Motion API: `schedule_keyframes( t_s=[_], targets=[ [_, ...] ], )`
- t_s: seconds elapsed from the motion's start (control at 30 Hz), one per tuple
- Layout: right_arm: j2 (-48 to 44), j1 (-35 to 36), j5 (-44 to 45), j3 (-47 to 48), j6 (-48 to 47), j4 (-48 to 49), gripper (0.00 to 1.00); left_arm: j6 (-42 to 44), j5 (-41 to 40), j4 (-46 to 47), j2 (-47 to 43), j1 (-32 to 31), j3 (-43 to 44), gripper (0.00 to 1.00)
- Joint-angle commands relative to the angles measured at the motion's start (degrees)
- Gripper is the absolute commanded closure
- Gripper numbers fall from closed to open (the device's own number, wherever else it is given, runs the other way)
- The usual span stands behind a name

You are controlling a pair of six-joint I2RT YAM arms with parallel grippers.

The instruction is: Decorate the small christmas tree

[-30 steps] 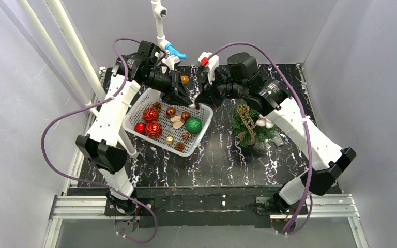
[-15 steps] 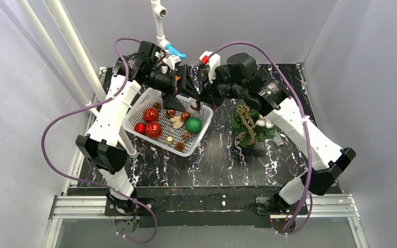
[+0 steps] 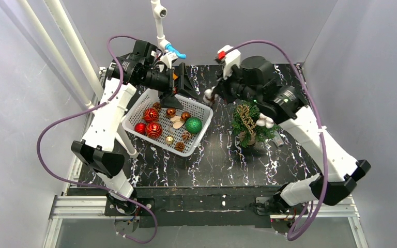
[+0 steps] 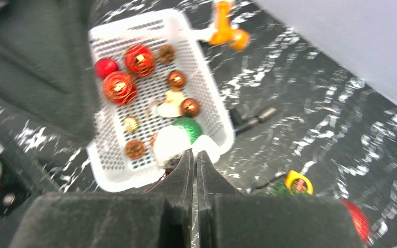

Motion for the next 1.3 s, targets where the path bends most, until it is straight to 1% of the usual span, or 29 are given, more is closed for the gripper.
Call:
schedule_keyframes(
  t_s=[0.0,0.1,0.13,0.2,0.43,0.67,1.03,1.1,1.27],
  targets=[
    [-6.32,-2.98,15.93,0.55,5.69,2.24,0.99,1.57,-0.02,-3.85,-3.53,0.2,-0.68,0.02],
    [-10.15,-8.47,21.12,0.32,10.89,1.81,0.99,1.54,-0.52,-3.86,-3.52,0.29,-0.76,0.02],
    [-11.4,-10.2,22.11,-0.14,12.59,1.66,0.99,1.58,-0.72,-3.86,-3.53,0.39,-0.9,0.0],
    [-13.96,-13.64,24.22,-1.15,14.94,1.53,0.99,1.56,-1.03,-3.87,-3.53,0.42,-1.07,0.0],
    [-18.39,-22.57,29.98,-2.29,16.9,-3.76,0.99,1.45,-1.05,-3.78,-3.07,0.51,-1.37,0.0],
    [-22.32,-30.92,30.93,-6.23,16.33,-5.39,0.99,1.56,-0.86,-3.76,-2.34,0.6,-1.57,0.01],
    [-25.37,-42.92,26.71,-10.73,15.62,-6.94,0.99,1.71,-0.17,-3.82,-1.26,0.99,-1.14,0.01],
    [-25.85,-44.29,26.22,-11.76,15.45,-6.9,0.99,1.71,-0.13,-3.71,-0.99,1.12,-1.08,0.01],
    [-26.93,-44.44,25.65,-15.57,15.01,-5.77,0.99,1.67,-1.68,-3.69,0.23,1.21,-1.23,0.01]
  ],
)
